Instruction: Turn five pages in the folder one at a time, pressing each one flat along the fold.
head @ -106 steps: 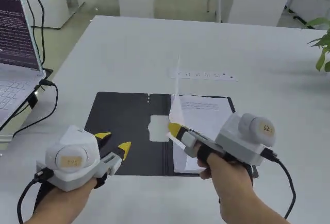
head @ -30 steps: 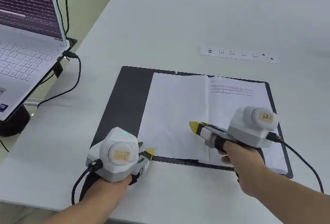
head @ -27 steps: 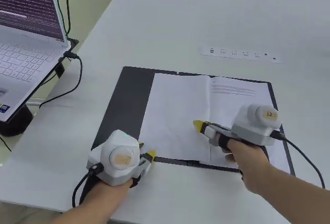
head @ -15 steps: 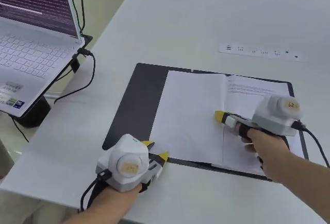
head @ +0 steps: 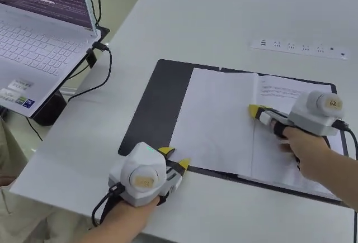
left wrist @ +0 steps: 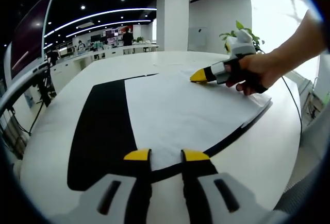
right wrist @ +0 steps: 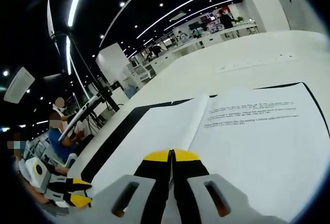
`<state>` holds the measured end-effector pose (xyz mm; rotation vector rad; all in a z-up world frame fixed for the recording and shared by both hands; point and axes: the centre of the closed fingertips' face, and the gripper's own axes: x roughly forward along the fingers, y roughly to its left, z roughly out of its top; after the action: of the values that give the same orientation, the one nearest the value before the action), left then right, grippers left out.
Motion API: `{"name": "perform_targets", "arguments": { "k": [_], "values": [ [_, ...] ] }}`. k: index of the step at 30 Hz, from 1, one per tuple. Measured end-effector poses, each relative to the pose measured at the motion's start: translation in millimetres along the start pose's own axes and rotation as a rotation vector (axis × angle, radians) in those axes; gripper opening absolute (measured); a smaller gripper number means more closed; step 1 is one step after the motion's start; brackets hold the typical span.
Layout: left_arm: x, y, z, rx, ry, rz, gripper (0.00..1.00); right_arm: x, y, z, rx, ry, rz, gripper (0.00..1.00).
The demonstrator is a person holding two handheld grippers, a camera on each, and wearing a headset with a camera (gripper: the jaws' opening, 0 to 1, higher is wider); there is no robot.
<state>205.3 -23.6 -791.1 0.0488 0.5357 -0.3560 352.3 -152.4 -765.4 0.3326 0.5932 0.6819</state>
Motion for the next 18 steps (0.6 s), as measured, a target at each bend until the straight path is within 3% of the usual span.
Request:
{"name": "perform_targets", "arguments": {
  "k": [3,9,18],
  "values": [
    [-0.4,-0.1,0.4,0.003,-0.003,-0.001,0.20,4.6,-1.1,5.4,-0.012,-0.014,0.004,0.00],
    [-0.8,-0.7,0.8,-0.002,-0.011,0.004,0.20,17.3,-13.6,17.9,-0.019,-0.035,-0.055,0.00],
    [-1.5,-1.7,1.7,-0.009,-0.011,0.006,0.20,37.5,-29.2,36.0,-0.016,-0.052,-0.072,0.00]
  ]
}}
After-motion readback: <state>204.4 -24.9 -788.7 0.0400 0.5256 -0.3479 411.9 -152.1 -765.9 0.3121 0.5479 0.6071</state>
